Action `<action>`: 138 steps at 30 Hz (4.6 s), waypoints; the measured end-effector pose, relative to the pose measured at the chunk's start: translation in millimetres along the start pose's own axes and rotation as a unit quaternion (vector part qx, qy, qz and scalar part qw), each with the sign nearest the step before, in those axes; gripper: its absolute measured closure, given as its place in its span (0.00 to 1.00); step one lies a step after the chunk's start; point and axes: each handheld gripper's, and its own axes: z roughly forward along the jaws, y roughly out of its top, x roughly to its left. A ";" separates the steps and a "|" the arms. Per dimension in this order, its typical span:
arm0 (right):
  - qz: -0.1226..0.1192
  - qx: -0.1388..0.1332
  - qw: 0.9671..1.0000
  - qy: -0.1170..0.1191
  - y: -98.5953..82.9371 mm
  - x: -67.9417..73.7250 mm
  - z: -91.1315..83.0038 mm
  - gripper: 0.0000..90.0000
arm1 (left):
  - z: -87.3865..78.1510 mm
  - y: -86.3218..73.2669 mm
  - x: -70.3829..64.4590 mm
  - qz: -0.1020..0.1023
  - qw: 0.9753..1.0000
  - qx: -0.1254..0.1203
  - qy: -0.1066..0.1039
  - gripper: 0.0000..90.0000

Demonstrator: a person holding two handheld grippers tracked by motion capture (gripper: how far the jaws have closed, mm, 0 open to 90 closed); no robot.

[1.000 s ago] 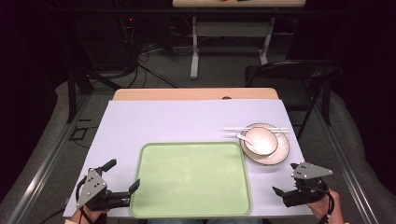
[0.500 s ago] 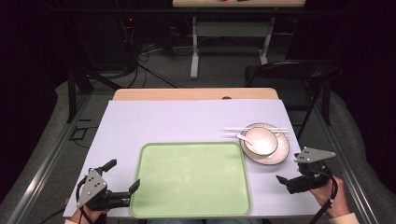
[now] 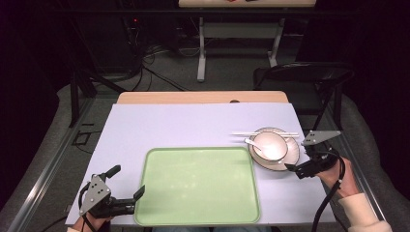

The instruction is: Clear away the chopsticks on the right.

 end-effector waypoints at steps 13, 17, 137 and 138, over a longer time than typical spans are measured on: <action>0.014 0.012 1.000 0.005 32.0 -42.5 14.6 0.00 | -0.3 0.0 0.2 -0.001 1.000 0.001 0.000 0.00; 0.020 0.017 1.000 0.003 41.7 -55.2 21.5 0.00 | -0.2 0.0 0.2 -0.001 1.000 0.001 0.000 0.00; -0.030 0.160 0.986 -0.040 104.3 -55.1 55.2 0.93 | -0.8 0.0 0.7 -0.001 1.000 0.002 0.001 0.00; -0.019 0.163 0.986 -0.042 104.5 -51.5 53.0 0.93 | -0.4 0.0 0.1 -0.002 1.000 0.004 0.000 0.00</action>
